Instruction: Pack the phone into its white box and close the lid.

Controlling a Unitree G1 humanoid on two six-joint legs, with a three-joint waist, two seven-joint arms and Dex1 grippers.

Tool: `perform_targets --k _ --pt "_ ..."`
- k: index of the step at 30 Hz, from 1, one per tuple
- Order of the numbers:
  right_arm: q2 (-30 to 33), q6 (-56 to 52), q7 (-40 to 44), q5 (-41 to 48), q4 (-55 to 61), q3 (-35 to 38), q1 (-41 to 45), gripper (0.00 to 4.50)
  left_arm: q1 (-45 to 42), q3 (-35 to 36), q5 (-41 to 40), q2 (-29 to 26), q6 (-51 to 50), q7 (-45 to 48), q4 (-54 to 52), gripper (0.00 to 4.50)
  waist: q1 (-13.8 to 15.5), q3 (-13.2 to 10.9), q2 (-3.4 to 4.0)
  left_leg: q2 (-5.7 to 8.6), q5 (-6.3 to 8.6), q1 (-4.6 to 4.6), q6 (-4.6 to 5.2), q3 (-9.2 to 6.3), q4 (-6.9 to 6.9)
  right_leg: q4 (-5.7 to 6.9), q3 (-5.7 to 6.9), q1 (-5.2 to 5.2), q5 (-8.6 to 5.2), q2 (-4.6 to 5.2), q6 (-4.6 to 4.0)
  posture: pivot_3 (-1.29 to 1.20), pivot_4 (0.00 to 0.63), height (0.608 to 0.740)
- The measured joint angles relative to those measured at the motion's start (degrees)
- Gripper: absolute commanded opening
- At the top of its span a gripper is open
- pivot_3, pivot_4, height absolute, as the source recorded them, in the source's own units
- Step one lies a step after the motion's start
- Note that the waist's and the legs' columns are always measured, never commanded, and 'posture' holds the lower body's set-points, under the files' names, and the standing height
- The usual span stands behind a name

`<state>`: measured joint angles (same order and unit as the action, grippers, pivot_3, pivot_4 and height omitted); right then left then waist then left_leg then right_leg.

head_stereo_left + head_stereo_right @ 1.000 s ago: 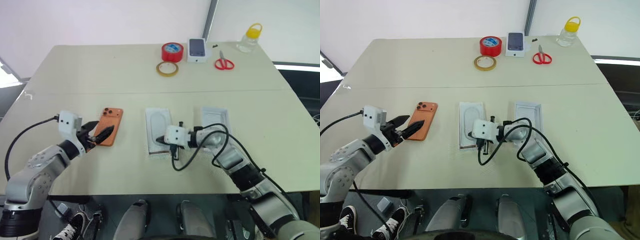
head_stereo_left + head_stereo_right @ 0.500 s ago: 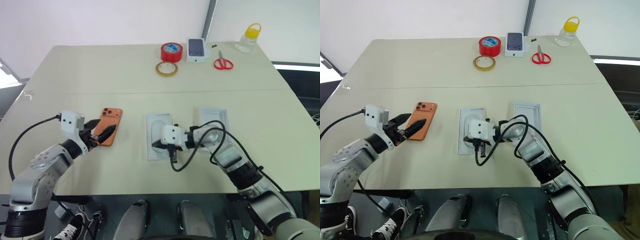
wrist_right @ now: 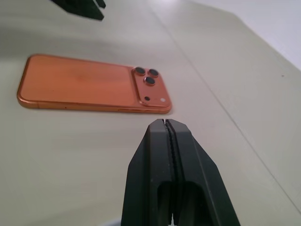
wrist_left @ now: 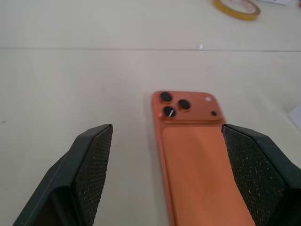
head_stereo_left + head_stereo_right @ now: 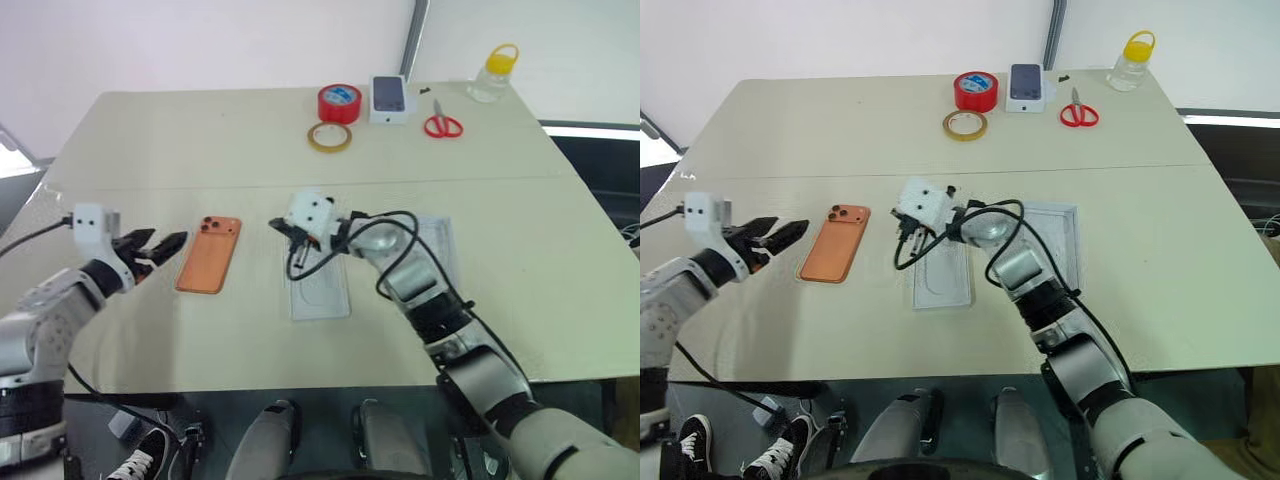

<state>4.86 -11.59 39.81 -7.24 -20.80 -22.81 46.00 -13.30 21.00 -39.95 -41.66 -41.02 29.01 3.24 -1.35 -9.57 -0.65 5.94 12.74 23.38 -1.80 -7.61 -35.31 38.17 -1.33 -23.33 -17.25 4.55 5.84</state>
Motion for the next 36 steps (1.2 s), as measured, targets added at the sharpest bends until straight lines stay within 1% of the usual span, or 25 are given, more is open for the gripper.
perform_targets --k 2,6,10,14,19,25,29,36 --pt "-2.5 -0.8 0.1 -1.3 -3.2 -2.2 1.6 0.04 -1.9 -0.5 0.6 0.0 -0.9 2.3 4.8 3.89 0.0 0.0 -0.02 -0.01 -0.01 0.0 -0.01 -0.01 -0.01 0.01 0.01 -0.01 0.01 -0.01 -0.01 0.0 0.15 0.74" --pt "-5.6 -4.4 1.4 -4.6 -11.9 -6.4 6.3 0.04 -6.1 -4.9 3.4 -0.1 -1.0 8.2 12.7 3.89 0.0 0.0 -0.06 0.01 -0.04 0.0 -0.06 -0.01 -0.01 0.0 0.02 -0.01 0.01 0.0 -0.01 0.0 0.15 0.74" --pt "-7.3 -5.9 2.2 -5.8 -16.4 -7.3 8.0 0.04 -9.9 -8.4 5.7 -1.5 -2.9 12.9 16.7 3.89 0.0 0.1 -0.08 0.03 -0.05 -0.01 -0.07 -0.04 -0.01 0.05 0.02 -0.01 0.01 0.01 -0.01 0.0 0.15 0.74" --pt "-8.8 -6.8 2.2 -6.4 -19.3 -7.4 9.8 0.04 -10.5 -10.8 7.4 -2.1 -3.9 17.4 17.0 3.89 -0.4 0.2 0.04 0.03 -0.04 -0.08 -0.07 -0.04 0.0 0.08 0.01 0.04 0.01 0.01 -0.01 0.0 0.15 0.74" --pt "-9.9 -6.8 2.0 -7.2 -20.7 -7.4 10.1 0.04 -11.2 -11.0 7.5 -1.2 -7.9 20.6 16.9 3.89 -0.8 0.5 0.35 0.04 0.08 -0.16 0.14 -0.04 0.0 0.1 0.0 0.12 0.01 0.02 0.0 0.0 0.15 0.74" --pt "-10.0 -7.5 3.3 -7.7 -20.7 -7.4 10.0 0.04 -12.3 -10.6 7.0 1.7 -12.4 20.9 15.9 3.89 -0.8 0.9 0.66 0.11 0.08 -0.18 0.14 -0.06 0.0 0.09 0.01 0.16 0.0 0.08 0.01 0.0 0.15 0.74" --pt "-9.8 -7.8 3.9 -7.8 -20.7 -7.2 10.0 0.04 -12.2 -9.9 6.7 2.9 -15.5 20.5 14.1 3.89 -0.8 1.0 0.68 0.12 0.08 -0.22 0.15 -0.06 0.0 0.09 0.0 0.21 0.0 0.08 0.02 0.0 0.15 0.74" --pt "-9.5 -7.5 4.2 -7.8 -20.7 -7.2 10.0 0.04 -13.0 -8.7 4.3 6.6 -22.2 20.1 11.6 3.89 -0.8 1.0 0.68 0.13 0.08 -0.23 0.15 -0.09 0.0 0.08 0.01 0.23 0.0 0.09 0.02 0.0 0.15 0.74"
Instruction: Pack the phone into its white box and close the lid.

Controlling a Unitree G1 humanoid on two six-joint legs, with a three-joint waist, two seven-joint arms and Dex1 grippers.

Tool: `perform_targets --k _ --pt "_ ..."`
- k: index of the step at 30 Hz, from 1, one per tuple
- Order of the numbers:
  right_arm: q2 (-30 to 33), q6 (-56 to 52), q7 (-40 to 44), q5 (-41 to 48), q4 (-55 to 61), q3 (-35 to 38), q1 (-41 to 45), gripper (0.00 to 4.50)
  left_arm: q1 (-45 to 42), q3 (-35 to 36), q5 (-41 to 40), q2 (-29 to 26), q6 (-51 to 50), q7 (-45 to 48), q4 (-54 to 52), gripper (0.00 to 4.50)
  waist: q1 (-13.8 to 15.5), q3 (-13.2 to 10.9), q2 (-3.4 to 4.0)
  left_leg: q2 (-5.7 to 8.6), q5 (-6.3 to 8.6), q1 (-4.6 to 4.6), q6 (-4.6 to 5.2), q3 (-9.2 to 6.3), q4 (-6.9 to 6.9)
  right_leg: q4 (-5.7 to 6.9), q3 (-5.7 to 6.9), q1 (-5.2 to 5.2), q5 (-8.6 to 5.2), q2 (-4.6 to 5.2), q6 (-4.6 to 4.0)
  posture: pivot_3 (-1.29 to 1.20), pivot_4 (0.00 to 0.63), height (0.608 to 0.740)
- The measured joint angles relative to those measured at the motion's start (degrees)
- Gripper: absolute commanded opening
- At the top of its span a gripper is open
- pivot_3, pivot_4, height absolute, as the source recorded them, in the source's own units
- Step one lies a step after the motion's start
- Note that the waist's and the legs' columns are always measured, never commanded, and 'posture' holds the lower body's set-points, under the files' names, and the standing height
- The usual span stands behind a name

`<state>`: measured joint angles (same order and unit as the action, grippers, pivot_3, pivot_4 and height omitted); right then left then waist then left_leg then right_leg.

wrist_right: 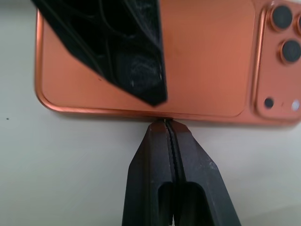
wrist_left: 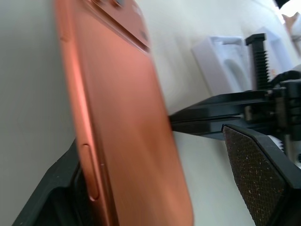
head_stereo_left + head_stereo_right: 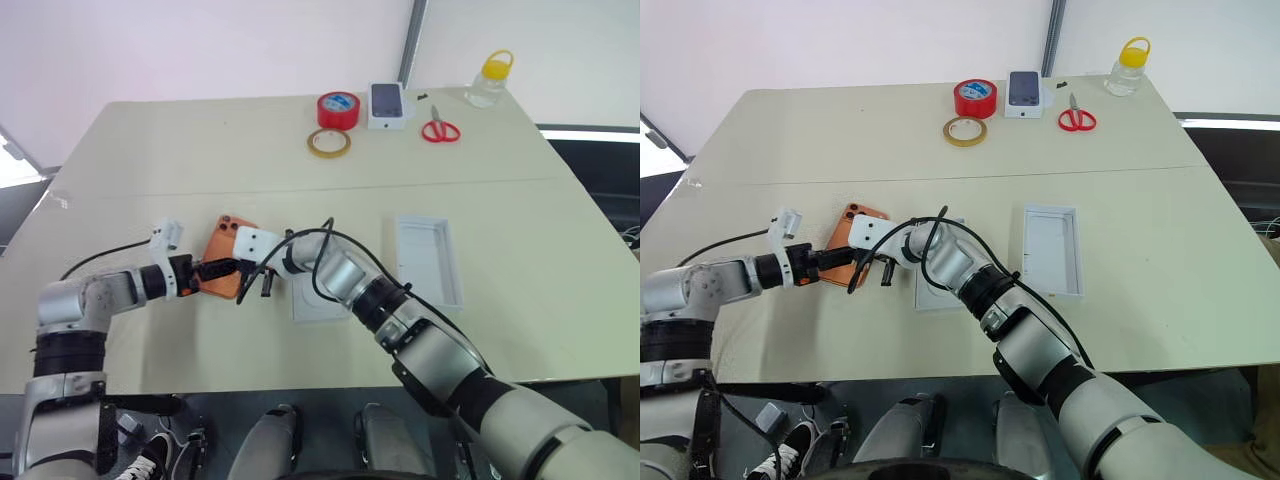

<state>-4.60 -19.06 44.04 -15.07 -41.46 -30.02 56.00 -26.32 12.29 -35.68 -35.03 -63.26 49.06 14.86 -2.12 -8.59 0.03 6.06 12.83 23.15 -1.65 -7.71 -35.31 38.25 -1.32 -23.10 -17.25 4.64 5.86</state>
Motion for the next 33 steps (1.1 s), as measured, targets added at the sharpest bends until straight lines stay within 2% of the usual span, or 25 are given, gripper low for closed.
perform_targets --k 11,16,25,29,30,33 --pt "0.5 0.8 0.2 -0.1 0.2 0.0 -0.4 0.04 -1.3 4.6 -2.0 1.4 -1.7 -2.0 4.4 3.89 -0.5 0.0 -0.02 -0.02 -0.02 0.0 -0.04 -0.02 0.0 0.05 0.0 -0.04 0.0 -0.03 0.0 0.0 0.15 0.74" --pt "0.5 1.1 0.3 -0.1 0.2 0.0 -0.4 0.0 -0.1 5.5 -2.5 1.4 -2.9 -3.5 4.6 1.52 -0.6 0.0 -0.04 -0.03 -0.04 0.02 -0.07 -0.02 0.01 0.05 -0.02 -0.08 0.0 -0.03 0.0 0.0 0.15 0.74" --pt "0.6 1.4 0.2 -0.1 0.2 0.0 -0.4 0.0 1.5 7.2 -4.7 1.6 -5.0 -4.7 4.1 1.52 -0.6 0.0 -0.05 -0.03 -0.03 0.02 -0.06 -0.02 0.02 0.05 -0.02 -0.09 0.0 -0.04 0.0 0.0 0.15 0.74" --pt "0.8 1.5 0.2 -0.1 0.2 0.0 -0.4 0.0 1.9 8.8 -6.7 2.4 -5.8 -5.0 3.8 0.18 -0.5 0.0 -0.06 -0.04 -0.03 0.01 -0.06 -0.02 0.02 0.05 -0.02 -0.08 0.0 -0.03 0.0 0.0 0.15 0.74" --pt "0.8 1.7 0.2 -0.2 0.2 0.0 -0.4 0.0 1.9 8.9 -7.2 2.7 -6.1 -5.4 3.0 0.05 -0.5 0.0 -0.07 -0.04 -0.03 0.0 -0.06 -0.02 0.01 0.05 -0.01 -0.05 0.0 -0.03 0.0 0.0 0.15 0.74" --pt "1.0 2.2 0.2 -0.3 0.2 0.0 -0.6 0.0 2.1 9.7 -7.8 2.8 -7.2 -6.3 3.0 0.05 -0.5 0.0 -0.07 -0.04 -0.03 0.0 -0.05 -0.02 0.02 0.07 -0.02 -0.08 0.0 -0.04 -0.01 0.0 0.15 0.74"
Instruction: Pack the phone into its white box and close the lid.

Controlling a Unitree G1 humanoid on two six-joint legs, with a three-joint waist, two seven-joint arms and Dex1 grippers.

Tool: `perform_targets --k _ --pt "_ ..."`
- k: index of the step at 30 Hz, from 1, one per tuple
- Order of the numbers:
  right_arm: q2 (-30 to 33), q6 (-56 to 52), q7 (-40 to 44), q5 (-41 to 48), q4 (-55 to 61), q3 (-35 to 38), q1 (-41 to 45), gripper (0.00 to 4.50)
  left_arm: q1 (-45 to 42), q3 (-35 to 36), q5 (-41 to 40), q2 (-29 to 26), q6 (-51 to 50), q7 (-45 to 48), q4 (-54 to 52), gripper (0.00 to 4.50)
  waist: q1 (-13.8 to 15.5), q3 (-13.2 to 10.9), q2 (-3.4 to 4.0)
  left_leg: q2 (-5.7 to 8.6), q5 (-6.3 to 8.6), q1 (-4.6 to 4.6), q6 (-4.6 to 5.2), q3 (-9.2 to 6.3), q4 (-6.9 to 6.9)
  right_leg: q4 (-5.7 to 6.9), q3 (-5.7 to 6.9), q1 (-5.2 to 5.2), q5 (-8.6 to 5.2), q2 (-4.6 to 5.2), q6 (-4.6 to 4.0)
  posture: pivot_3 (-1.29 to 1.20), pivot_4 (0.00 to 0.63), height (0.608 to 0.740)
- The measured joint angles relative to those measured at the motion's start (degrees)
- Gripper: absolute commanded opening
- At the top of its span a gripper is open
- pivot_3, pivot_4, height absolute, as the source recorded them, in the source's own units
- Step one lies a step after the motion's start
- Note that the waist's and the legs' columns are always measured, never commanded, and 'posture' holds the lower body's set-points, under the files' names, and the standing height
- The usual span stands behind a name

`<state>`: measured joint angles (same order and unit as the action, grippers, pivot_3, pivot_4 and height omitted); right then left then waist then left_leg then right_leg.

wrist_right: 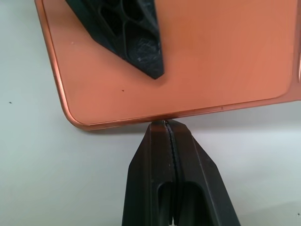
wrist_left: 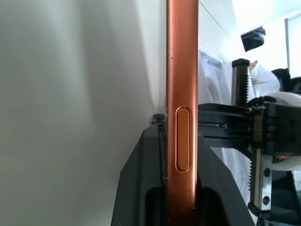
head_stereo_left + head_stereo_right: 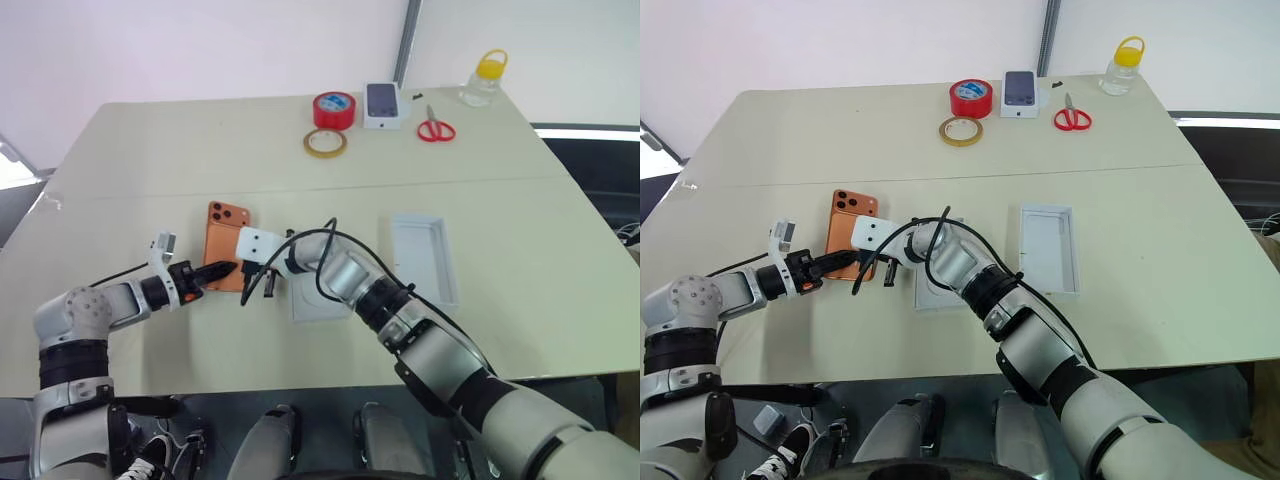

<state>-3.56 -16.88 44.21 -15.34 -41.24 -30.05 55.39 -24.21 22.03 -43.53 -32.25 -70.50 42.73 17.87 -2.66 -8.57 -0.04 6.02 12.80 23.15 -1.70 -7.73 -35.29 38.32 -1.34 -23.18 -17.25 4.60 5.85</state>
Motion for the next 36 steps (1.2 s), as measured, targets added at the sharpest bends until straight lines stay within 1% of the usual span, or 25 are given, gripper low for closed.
perform_targets --k 6,10,13,16,21,22,23,25,26,27,28,31,33,36 --pt "1.6 0.3 0.2 0.3 1.7 0.4 -0.8 0.0 2.2 3.5 -3.3 1.5 -2.6 -2.0 -0.3 0.05 0.0 0.0 0.0 0.0 -0.01 0.02 -0.01 0.0 0.0 -0.01 -0.01 -0.01 0.0 0.0 0.0 0.0 0.15 0.74" --pt "2.9 -1.4 0.3 2.0 3.9 3.4 -1.1 0.0 3.2 7.0 -5.5 2.9 -5.1 -4.6 -0.9 0.05 0.0 0.0 -0.03 0.0 -0.01 0.06 -0.02 0.0 0.0 -0.02 0.0 -0.04 0.0 0.01 0.0 0.0 0.15 0.74" --pt "3.9 -1.5 0.6 3.3 6.6 5.2 -1.8 0.0 3.2 11.3 -7.3 4.6 -7.0 -7.5 -0.7 0.05 -0.1 0.0 -0.03 -0.03 0.0 0.07 -0.01 0.0 0.02 -0.01 -0.01 -0.06 0.0 -0.01 0.0 0.0 0.15 0.74" --pt "4.7 -1.5 2.1 6.1 10.7 7.2 -3.9 0.0 3.6 15.1 -9.8 6.2 -9.1 -9.7 -0.7 0.05 -0.1 0.0 -0.04 -0.03 0.0 0.1 0.0 0.01 0.0 -0.02 -0.01 -0.06 0.0 0.0 0.0 0.0 0.15 0.74" --pt "4.8 -2.7 3.4 11.3 19.2 10.7 -6.6 0.0 4.1 19.0 -13.1 8.0 -10.9 -12.8 -0.8 0.05 0.0 0.0 -0.04 -0.03 0.01 0.12 0.02 0.01 0.01 -0.02 -0.01 -0.06 0.0 0.0 0.0 0.0 0.15 0.74" --pt "5.4 -2.4 4.0 12.5 21.4 11.4 -7.6 0.0 4.3 19.7 -13.8 8.5 -11.4 -13.5 -1.1 0.05 0.0 0.0 -0.04 -0.03 0.02 0.12 0.03 0.01 0.0 -0.02 -0.01 -0.06 0.0 0.0 0.0 0.0 0.15 0.74" --pt "7.1 -2.8 6.5 14.8 25.0 11.8 -9.4 0.0 4.6 20.0 -14.6 9.4 -11.9 -14.2 -2.3 0.05 0.2 0.0 -0.05 -0.03 0.02 0.14 0.04 0.01 0.0 -0.12 0.01 -0.03 0.0 0.02 0.01 0.0 0.15 0.74" --pt "11.1 -5.5 12.5 19.5 30.4 12.5 -12.9 0.57 6.2 21.0 -16.7 10.6 -12.8 -15.3 -4.7 0.0 0.4 -0.1 -0.18 0.01 0.05 0.15 0.07 0.01 -0.07 -0.2 0.03 0.06 0.0 0.07 0.02 0.0 0.15 0.74" --pt "13.0 -7.8 14.8 22.2 32.6 13.4 -14.7 0.94 6.6 21.6 -17.3 11.2 -12.9 -16.0 -5.6 0.0 0.4 -0.1 -0.22 0.02 0.05 0.19 0.09 0.01 -0.12 -0.2 0.03 0.05 0.01 0.07 0.02 0.0 0.15 0.74" --pt "14.3 -9.2 16.1 23.9 33.8 14.1 -15.8 1.39 6.9 21.8 -17.6 11.3 -12.9 -16.7 -5.9 0.0 0.3 -0.1 -0.23 0.01 0.06 0.19 0.09 0.02 -0.14 -0.17 0.03 0.08 0.01 0.07 0.02 0.0 0.15 0.74" --pt "16.0 -9.7 17.5 25.3 35.9 14.8 -17.3 1.93 7.4 21.8 -17.9 11.6 -12.8 -17.3 -7.0 0.0 0.3 -0.1 -0.24 -0.01 0.06 0.22 0.1 0.02 -0.14 -0.14 0.03 0.09 0.01 0.06 0.01 0.0 0.15 0.74" --pt "23.2 -6.2 22.5 26.0 43.1 13.1 -21.9 3.39 8.4 21.6 -19.2 13.3 -12.9 -18.4 -9.3 0.0 0.2 -0.1 -0.26 -0.04 0.07 0.24 0.1 0.02 -0.07 -0.14 0.03 0.12 0.01 0.03 0.02 0.0 0.15 0.74" --pt "26.9 -3.6 24.6 25.7 44.9 12.2 -24.6 3.39 8.4 21.3 -19.9 13.9 -12.9 -19.6 -10.7 0.0 0.2 -0.1 -0.27 -0.06 0.07 0.23 0.11 0.03 -0.05 -0.13 0.03 0.13 0.01 0.01 0.01 0.0 0.15 0.74" --pt "30.1 0.3 26.1 24.9 45.4 11.2 -27.0 3.39 8.4 19.9 -20.8 14.3 -12.9 -20.6 -12.4 0.0 0.2 -0.1 -0.31 -0.07 0.07 0.23 0.1 0.06 -0.06 -0.14 0.01 0.14 0.01 0.02 0.01 0.0 0.15 0.74"
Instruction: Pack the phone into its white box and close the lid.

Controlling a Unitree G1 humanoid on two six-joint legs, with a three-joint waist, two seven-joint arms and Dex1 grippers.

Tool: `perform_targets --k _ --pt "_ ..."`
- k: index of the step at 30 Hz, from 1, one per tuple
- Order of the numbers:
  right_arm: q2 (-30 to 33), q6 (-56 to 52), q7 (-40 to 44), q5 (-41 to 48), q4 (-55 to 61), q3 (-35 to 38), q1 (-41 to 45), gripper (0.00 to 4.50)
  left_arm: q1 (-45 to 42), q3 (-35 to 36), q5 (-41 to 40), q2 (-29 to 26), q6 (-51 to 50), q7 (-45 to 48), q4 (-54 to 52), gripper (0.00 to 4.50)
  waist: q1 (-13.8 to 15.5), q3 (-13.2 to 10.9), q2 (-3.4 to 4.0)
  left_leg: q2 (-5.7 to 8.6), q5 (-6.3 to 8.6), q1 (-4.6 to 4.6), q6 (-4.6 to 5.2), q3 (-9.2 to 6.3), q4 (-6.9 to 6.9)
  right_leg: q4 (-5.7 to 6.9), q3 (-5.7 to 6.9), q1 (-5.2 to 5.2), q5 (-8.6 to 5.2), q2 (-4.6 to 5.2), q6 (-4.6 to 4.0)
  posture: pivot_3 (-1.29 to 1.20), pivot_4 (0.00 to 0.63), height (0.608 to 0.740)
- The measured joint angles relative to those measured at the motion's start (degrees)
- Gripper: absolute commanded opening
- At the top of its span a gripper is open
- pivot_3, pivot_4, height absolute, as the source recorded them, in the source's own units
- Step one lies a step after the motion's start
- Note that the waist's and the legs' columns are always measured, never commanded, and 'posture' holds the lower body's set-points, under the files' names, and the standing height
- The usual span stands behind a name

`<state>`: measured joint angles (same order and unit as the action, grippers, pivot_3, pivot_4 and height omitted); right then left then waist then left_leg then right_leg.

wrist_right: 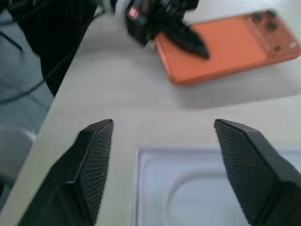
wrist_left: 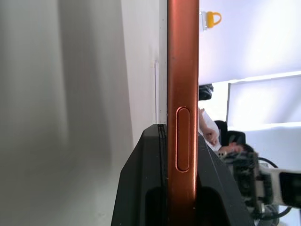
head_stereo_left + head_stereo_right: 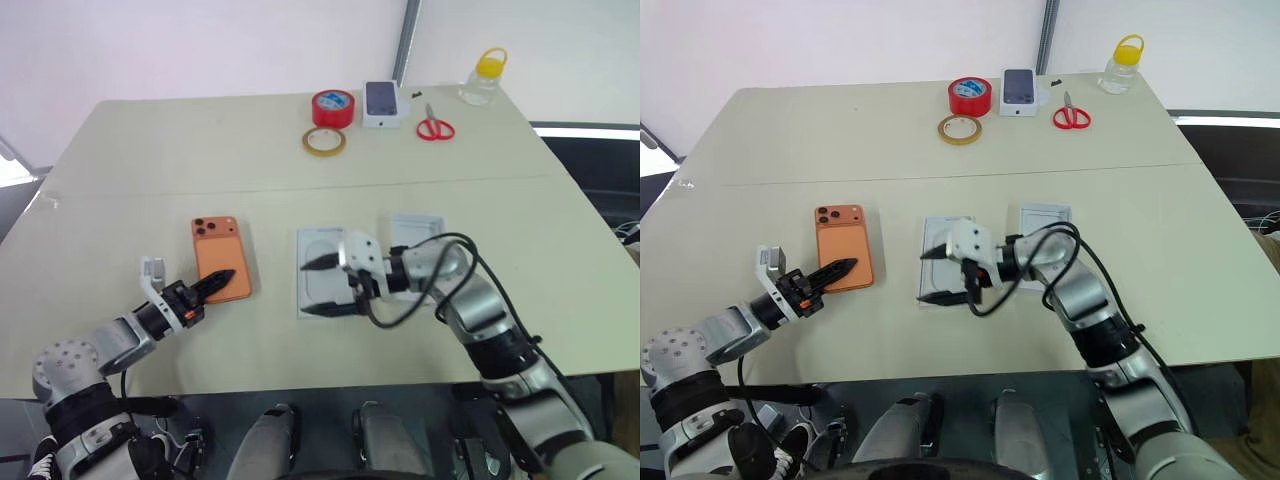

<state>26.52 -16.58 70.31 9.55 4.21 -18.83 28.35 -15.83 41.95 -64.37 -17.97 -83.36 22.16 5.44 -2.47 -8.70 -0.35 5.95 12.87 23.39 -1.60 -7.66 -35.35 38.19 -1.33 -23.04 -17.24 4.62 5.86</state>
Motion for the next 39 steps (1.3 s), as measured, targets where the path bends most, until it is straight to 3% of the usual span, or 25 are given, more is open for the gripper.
perform_targets --k 5,7,10,21,22,23,25,33,39 --pt "1.5 6.1 -0.2 -2.3 -0.1 -1.5 -1.2 3.39 0.1 -2.5 -0.2 0.0 0.7 -0.5 -1.4 0.0 0.2 0.0 -0.07 -0.01 -0.01 0.0 -0.02 0.0 -0.01 -0.02 0.01 0.02 0.0 -0.01 0.0 0.0 0.15 0.74" --pt "1.5 7.1 -0.3 -2.6 -0.7 -2.0 -1.5 2.87 0.3 -3.0 -0.2 0.0 1.4 -0.9 -1.4 0.0 0.2 -0.1 -0.14 -0.01 -0.01 0.0 -0.02 0.0 -0.02 -0.02 0.01 0.02 0.0 -0.01 0.0 0.0 0.15 0.74" --pt "1.7 8.9 -0.8 -3.7 -2.5 -2.8 -2.7 1.55 0.3 -3.2 -0.3 0.0 1.7 -1.2 -1.4 0.0 0.4 -0.1 -0.19 -0.01 -0.02 0.0 -0.03 -0.01 -0.02 -0.02 0.02 0.02 0.0 -0.01 -0.01 0.0 0.15 0.74" --pt "2.3 12.0 -2.5 -5.1 -4.0 -3.1 -3.3 1.55 0.3 -4.7 -2.2 -1.1 1.9 -1.4 -1.4 0.0 0.4 -0.1 -0.24 -0.01 -0.02 0.0 -0.03 -0.01 -0.02 -0.03 0.02 0.03 0.0 -0.01 -0.01 0.0 0.15 0.74" --pt "2.3 12.0 -2.4 -5.1 -4.3 -3.1 -3.3 1.12 0.3 -4.8 -2.3 -1.1 1.9 -1.5 -1.4 0.0 0.4 -0.1 -0.25 -0.01 -0.02 0.0 -0.03 -0.01 -0.02 -0.03 0.02 0.04 0.0 -0.01 -0.01 0.0 0.15 0.74" --pt "2.4 12.0 -2.4 -5.2 -4.5 -3.2 -3.3 0.97 0.3 -4.9 -2.5 -1.1 2.0 -1.6 -1.4 0.0 0.4 -0.1 -0.25 -0.01 -0.02 0.0 -0.03 -0.01 -0.02 -0.03 0.02 0.04 0.0 -0.01 -0.01 0.0 0.15 0.74" --pt "2.9 13.2 -2.5 -6.6 -5.2 -3.7 -3.3 0.04 0.3 -5.3 -2.6 -1.1 2.4 -1.9 -1.4 0.0 0.5 -0.1 -0.25 -0.01 -0.03 0.0 -0.04 -0.01 -0.03 -0.04 0.02 0.04 0.0 -0.01 -0.01 0.0 0.15 0.74" --pt "3.3 15.3 -2.6 -8.2 -5.9 -4.3 -3.0 0.01 0.1 -6.6 -3.7 -2.0 2.9 -2.5 -1.4 0.0 0.5 -0.1 -0.26 -0.01 -0.04 -0.01 -0.07 -0.01 -0.03 -0.03 0.02 0.06 0.0 -0.01 -0.01 0.0 0.15 0.74" --pt "-2.2 8.6 -6.1 -7.4 -5.7 -4.4 -0.6 0.01 -2.9 -6.5 -5.8 -1.3 4.1 -5.8 -1.4 0.0 0.5 -0.1 -0.28 -0.02 -0.06 0.0 -0.1 -0.02 -0.07 -0.01 0.02 0.04 0.0 -0.02 -0.01 0.0 0.15 0.74"
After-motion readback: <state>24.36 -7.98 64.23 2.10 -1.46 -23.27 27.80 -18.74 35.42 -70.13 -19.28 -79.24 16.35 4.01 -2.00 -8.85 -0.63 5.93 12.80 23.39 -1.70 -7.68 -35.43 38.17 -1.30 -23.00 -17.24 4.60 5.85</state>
